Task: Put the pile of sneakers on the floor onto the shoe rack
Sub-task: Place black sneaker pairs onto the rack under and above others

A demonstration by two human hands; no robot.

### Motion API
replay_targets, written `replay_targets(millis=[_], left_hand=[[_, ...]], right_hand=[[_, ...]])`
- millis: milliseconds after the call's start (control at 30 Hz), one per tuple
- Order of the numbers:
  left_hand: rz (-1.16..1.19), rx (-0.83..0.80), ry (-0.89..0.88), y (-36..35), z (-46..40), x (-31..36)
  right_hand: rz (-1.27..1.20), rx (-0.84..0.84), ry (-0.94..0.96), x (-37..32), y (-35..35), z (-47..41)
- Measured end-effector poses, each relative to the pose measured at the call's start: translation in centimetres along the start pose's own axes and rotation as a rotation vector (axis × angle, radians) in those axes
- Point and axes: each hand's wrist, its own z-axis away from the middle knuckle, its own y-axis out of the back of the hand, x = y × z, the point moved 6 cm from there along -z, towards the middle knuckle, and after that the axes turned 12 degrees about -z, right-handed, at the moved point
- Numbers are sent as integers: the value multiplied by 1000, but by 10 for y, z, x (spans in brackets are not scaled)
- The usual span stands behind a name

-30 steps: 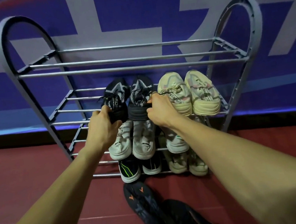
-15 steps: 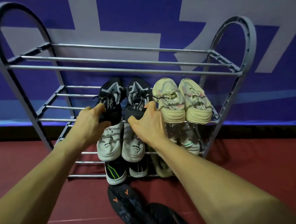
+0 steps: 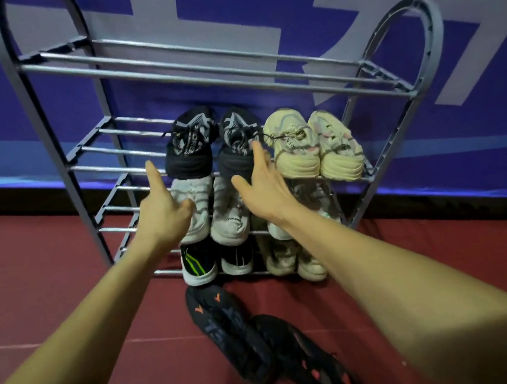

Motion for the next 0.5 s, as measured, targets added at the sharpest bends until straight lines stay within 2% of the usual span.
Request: replay_targets(millis=[100,200,333,433,500], left_hand=[[115,-38,56,-14,34,-42],[94,-82,144,-31,71,-84],[181,-211,265,-68,116,-133],[157,-300,299,-94,147,-156],[143,-362,318,-109,166,-164]], right_hand=[[29,85,51,13,-6,35],[85,107,19,49,-19,70],[232,-146,-124,113,-62,93],[378,-426,-171,143,-97,122],[492,-546,-200,158,-110,134]])
